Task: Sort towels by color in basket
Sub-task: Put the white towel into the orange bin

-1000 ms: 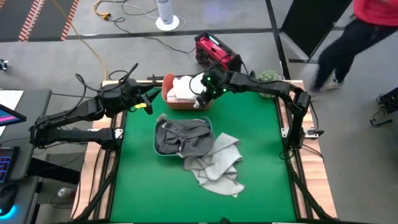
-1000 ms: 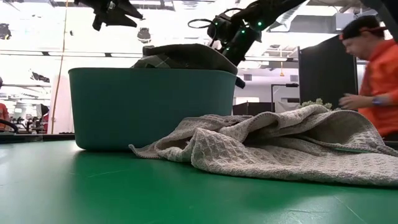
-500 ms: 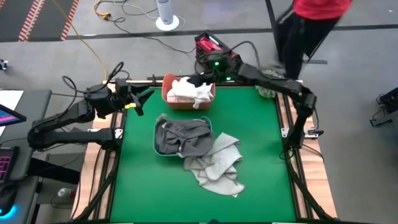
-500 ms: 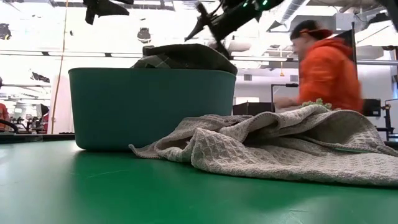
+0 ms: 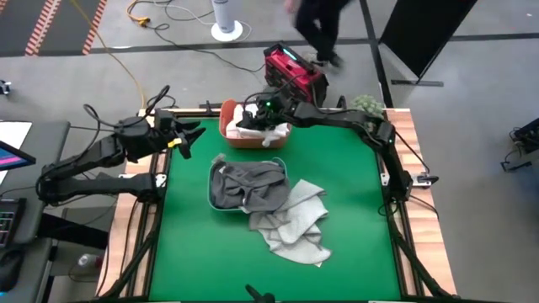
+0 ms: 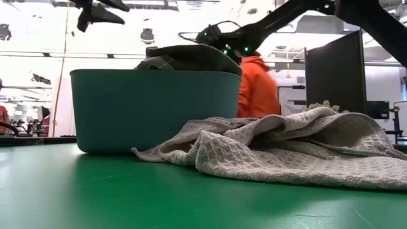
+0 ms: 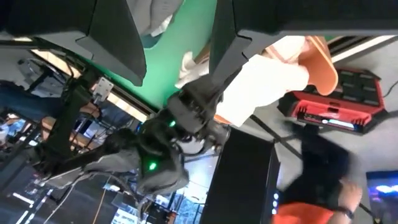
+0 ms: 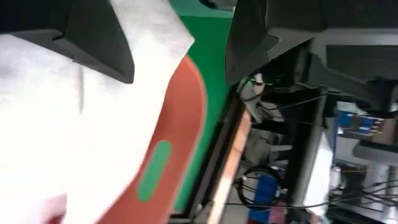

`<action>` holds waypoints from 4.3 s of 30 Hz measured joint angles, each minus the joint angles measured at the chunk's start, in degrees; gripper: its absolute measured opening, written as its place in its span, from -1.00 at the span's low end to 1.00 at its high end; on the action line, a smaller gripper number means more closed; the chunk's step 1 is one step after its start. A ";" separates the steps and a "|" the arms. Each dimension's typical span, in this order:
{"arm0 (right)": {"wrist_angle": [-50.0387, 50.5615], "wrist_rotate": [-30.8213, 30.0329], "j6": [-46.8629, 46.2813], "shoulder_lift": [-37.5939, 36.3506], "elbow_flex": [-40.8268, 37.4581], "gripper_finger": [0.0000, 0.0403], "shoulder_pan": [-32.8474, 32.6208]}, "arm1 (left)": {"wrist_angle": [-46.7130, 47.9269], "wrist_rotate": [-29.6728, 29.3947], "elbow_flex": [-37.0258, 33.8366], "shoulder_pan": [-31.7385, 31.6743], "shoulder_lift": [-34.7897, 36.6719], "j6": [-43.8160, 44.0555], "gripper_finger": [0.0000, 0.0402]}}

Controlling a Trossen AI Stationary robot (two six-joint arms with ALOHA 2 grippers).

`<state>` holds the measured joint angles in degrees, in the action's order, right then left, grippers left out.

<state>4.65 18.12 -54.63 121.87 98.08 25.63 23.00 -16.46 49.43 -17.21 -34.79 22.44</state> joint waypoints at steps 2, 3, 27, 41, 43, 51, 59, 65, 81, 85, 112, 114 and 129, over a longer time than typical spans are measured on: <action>1.11 -0.01 0.04 1.02 0.15 0.39 0.04 | 0.31 0.01 0.00 0.00 0.36 0.71 -0.17; 1.95 -0.01 0.05 1.34 0.15 0.39 0.23 | 0.50 0.03 0.00 0.00 0.44 0.85 -0.17; -5.20 -1.46 1.93 -1.87 0.20 0.39 3.81 | 0.72 1.39 0.00 0.00 1.20 0.76 -0.17; -6.02 11.25 -2.09 2.44 0.73 0.39 3.23 | 0.72 1.32 0.00 0.00 1.18 0.74 -0.17; -6.29 10.57 -2.01 -0.06 2.08 0.39 3.81 | 0.78 1.32 0.00 0.00 1.18 0.74 -0.17; -2.55 5.51 2.50 -0.19 6.45 0.39 4.08 | 1.85 1.17 0.00 0.00 1.14 0.76 -0.17; 5.18 6.58 3.95 9.29 6.51 0.39 2.41 | 2.08 1.12 0.00 -0.02 1.05 0.76 -0.17; 8.41 7.96 5.63 6.20 12.68 0.39 3.01 | 2.10 1.08 0.00 -0.01 1.05 0.74 -0.17; 45.38 0.74 24.44 5.16 35.01 0.39 -0.30 | 2.32 0.60 0.00 -0.02 1.09 -1.14 -0.17; 60.01 -9.35 38.78 5.12 35.04 0.39 -3.06 | 3.49 0.60 0.00 -0.02 1.09 -1.60 -0.17; 64.63 -24.98 75.94 2.93 26.33 -0.06 -8.87 | 3.67 0.66 0.00 -0.02 1.09 -4.35 -0.17; 63.54 -24.81 75.83 3.20 25.10 -0.22 -8.61 | 3.67 0.66 0.00 0.00 1.09 -4.22 -0.17; 55.17 0.05 54.40 2.81 24.55 -0.92 -0.66 | 3.67 0.73 0.00 -0.02 1.09 -1.73 -0.17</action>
<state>59.83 18.17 -0.23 124.68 122.63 24.96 26.68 -15.73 49.43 -17.23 -33.69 20.72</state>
